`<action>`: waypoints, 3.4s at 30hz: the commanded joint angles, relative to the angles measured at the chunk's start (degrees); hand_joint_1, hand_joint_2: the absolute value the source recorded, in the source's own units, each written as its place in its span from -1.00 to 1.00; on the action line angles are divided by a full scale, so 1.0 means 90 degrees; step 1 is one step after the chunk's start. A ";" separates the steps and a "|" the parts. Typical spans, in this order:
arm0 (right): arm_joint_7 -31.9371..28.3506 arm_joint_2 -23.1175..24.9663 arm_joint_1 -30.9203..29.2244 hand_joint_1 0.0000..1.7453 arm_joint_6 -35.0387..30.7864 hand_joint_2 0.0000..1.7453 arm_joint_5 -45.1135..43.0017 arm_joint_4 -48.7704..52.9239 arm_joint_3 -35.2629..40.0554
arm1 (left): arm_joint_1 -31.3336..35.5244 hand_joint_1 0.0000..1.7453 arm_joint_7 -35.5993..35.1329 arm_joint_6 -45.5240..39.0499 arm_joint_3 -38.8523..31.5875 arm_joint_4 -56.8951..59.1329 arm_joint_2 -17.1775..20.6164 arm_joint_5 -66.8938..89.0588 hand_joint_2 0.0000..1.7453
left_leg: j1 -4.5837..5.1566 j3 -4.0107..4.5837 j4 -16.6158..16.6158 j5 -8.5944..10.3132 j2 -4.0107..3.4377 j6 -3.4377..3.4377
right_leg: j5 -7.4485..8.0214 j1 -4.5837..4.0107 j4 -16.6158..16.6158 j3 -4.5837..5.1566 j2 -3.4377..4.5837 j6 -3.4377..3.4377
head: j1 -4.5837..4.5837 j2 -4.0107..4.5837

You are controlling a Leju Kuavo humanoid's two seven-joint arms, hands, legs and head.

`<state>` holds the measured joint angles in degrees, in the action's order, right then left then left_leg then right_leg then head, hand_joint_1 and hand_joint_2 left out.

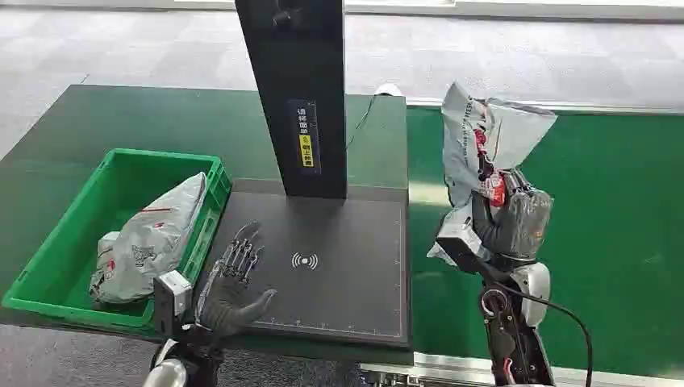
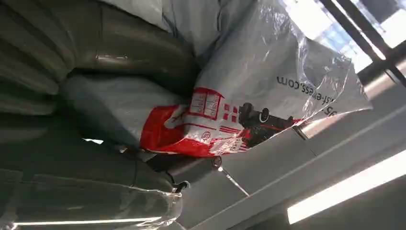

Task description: Moved the parcel from conveyor to table for the left to box.

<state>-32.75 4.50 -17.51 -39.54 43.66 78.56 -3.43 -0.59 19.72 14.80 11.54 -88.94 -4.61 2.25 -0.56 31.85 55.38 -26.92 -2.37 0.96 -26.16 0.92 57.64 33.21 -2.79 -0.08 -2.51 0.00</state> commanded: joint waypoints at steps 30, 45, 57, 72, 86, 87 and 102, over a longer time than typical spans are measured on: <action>0.0200 -0.0898 -0.0386 1.00 0.4208 1.00 -0.0698 -0.1394 0.4708 | 0.0887 -1.00 0.0561 -0.0256 0.0177 0.1209 0.0290 -0.0254 1.00 | -0.0007 -0.0001 0.0004 0.0000 0.0011 -0.0005 | 0.0003 -0.0008 -0.0008 -0.0007 0.0023 0.0002 | 0.0002 0.0000; 0.0115 -0.0656 -0.0217 0.10 0.2599 1.00 -0.0249 -0.1169 0.4110 | 0.0657 -1.00 0.0595 -0.2315 0.0203 0.0662 0.0123 0.1559 1.00 | -0.0008 0.0007 0.0013 -0.0002 0.0019 -0.0006 | 0.0002 -0.0009 -0.0006 -0.0003 0.0022 0.0001 | 0.0002 0.0000; -0.0047 -0.0572 -0.0085 -1.00 0.2189 1.00 -0.0630 -0.0918 0.3930 | 0.0637 -1.00 0.0643 -0.3036 0.0143 0.0556 0.0069 0.2126 1.00 | -0.0013 0.0008 0.0012 -0.0004 0.0020 -0.0007 | 0.0003 -0.0014 -0.0011 -0.0005 0.0030 0.0003 | 0.0003 0.0000; -0.0443 -0.0536 -0.0005 -1.00 0.2154 1.00 -0.2651 -0.0253 0.3474 | 0.0653 -1.00 0.0845 -0.4069 0.0245 0.0191 0.0061 0.2690 1.00 | -0.0006 0.0010 0.0014 -0.0002 0.0017 -0.0005 | -0.0001 -0.0007 -0.0002 0.0000 0.0017 0.0001 | 0.0002 0.0000; -0.0528 -0.0454 0.0033 -1.00 0.2196 1.00 -0.3241 -0.0167 0.3315 | 0.0635 -1.00 0.0790 -0.4093 0.0317 0.0170 0.0079 0.2699 1.00 | -0.0008 0.0007 0.0012 -0.0002 0.0014 -0.0005 | 0.0002 -0.0009 -0.0005 -0.0003 0.0024 0.0002 | 0.0002 0.0000; -0.0541 -0.0458 0.0035 -1.00 0.2181 1.00 -0.3391 -0.0128 0.3288 | 0.0626 -1.00 0.0726 -0.3963 0.0370 0.0155 0.0106 0.2600 1.00 | -0.0011 0.0008 0.0013 -0.0003 0.0018 -0.0007 | 0.0003 -0.0012 -0.0008 -0.0004 0.0030 0.0003 | 0.0002 0.0000; -0.0426 -0.0481 -0.0005 -1.00 0.2092 1.00 -0.4669 -0.0022 0.3051 | 0.1071 -1.00 -0.1144 -0.0868 0.1996 0.2273 0.0708 0.4868 1.00 | -0.0005 -0.0003 0.0002 0.0004 0.0026 -0.0006 | 0.0004 -0.0005 -0.0012 -0.0012 0.0014 0.0003 | 0.0002 0.0000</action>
<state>-37.18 0.83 -16.00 -20.87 2.45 79.76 24.28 5.37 11.24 3.27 22.22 -81.80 -0.39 42.09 -0.58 31.93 55.49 -26.93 -2.40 0.94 -26.15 0.87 57.64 33.24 -2.76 -0.09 -2.49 0.00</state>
